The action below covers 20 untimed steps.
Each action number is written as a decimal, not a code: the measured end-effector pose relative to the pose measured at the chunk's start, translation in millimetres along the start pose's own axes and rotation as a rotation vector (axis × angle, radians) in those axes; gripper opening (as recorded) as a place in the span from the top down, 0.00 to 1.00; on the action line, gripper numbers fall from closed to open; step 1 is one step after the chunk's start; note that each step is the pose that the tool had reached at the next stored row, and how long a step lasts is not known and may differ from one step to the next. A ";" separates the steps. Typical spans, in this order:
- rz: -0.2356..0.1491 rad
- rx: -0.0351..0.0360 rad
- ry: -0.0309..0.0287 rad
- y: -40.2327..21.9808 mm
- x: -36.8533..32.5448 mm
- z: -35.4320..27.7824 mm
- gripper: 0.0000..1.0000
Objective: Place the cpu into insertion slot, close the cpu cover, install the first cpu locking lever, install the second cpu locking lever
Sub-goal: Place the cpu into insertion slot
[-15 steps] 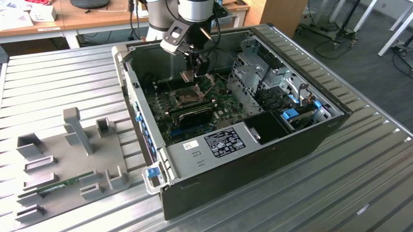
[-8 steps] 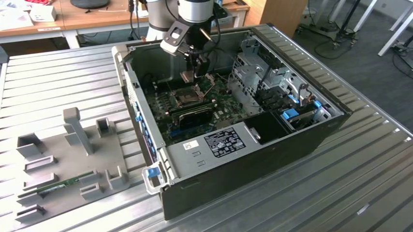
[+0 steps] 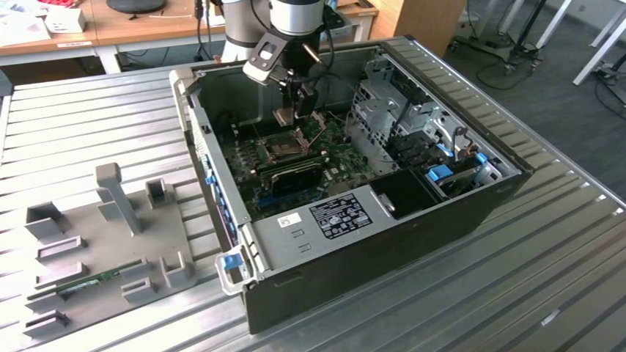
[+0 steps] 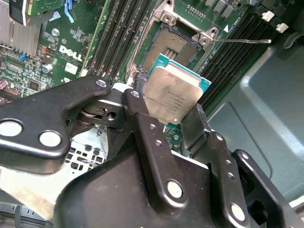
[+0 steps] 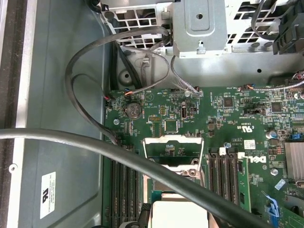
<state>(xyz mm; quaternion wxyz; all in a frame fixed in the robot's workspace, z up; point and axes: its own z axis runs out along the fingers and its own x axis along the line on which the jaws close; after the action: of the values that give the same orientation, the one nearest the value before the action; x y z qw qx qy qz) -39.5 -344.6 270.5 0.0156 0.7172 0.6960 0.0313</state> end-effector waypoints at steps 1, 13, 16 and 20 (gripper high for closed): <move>0.000 0.0001 -0.0002 0.0 0.0 0.3 0.46; 0.000 -0.0001 0.0002 -0.1 0.0 2.5 0.46; 0.000 0.0001 -0.0002 -0.3 -0.1 3.8 0.46; 0.000 0.0001 -0.0003 -0.4 -0.2 5.8 0.46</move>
<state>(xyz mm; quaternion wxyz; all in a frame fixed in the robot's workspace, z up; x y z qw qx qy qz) -39.5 -344.6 264.7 0.0156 0.7172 0.6960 0.0312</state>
